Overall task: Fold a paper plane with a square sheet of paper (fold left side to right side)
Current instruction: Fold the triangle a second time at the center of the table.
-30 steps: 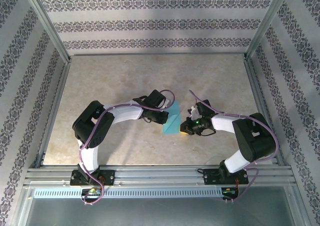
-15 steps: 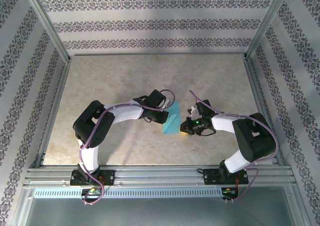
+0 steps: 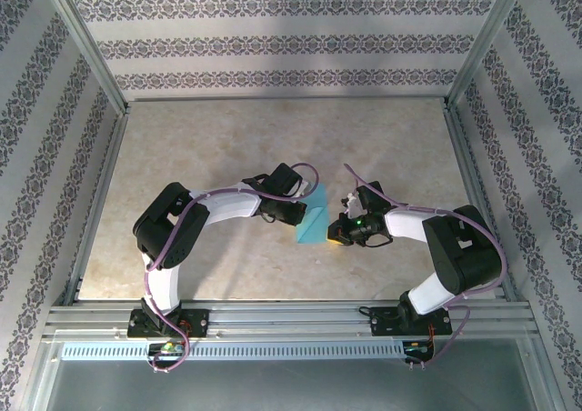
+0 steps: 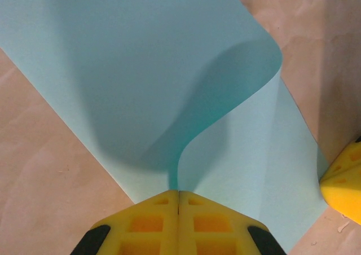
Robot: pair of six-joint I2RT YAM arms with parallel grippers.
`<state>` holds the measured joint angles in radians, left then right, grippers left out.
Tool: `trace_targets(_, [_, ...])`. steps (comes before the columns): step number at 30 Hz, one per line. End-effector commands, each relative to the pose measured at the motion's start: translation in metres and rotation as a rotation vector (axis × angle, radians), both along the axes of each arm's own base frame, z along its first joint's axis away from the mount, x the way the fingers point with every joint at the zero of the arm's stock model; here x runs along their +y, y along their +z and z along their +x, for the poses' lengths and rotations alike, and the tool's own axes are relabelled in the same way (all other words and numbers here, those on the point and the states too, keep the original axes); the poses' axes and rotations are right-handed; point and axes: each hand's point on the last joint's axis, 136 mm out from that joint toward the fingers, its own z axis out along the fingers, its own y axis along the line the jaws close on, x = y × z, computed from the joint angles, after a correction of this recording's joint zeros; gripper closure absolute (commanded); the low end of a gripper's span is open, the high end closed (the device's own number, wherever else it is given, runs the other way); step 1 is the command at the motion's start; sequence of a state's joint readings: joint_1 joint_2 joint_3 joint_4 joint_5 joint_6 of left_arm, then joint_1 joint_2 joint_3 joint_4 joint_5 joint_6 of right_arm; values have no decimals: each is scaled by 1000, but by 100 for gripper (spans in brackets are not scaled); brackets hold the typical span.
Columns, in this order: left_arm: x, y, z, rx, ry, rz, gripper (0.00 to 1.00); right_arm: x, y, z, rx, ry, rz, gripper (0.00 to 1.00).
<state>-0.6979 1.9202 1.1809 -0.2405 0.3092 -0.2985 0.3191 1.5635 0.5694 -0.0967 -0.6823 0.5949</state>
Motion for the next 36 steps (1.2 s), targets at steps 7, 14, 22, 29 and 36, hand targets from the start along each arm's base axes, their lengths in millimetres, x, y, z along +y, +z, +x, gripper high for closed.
trace_targets(7, [9, -11, 4, 11, 5, 37, 100, -10, -18, -15, 61, 9, -81, 100])
trace_targets(14, [9, -16, 3, 17, 5, 36, 100, -8, -15, -13, 55, 10, -72, 100])
trace_targets(22, [11, -23, 0, 31, 5, 48, 100, 2, 20, 2, -27, -3, -1, 100])
trace_targets(29, [12, -24, -1, 28, 5, 53, 100, 13, 49, 23, -133, -17, 53, 100])
trace_targets(36, [11, -26, -2, 34, 5, 50, 100, 37, 55, 44, -174, -25, 107, 100])
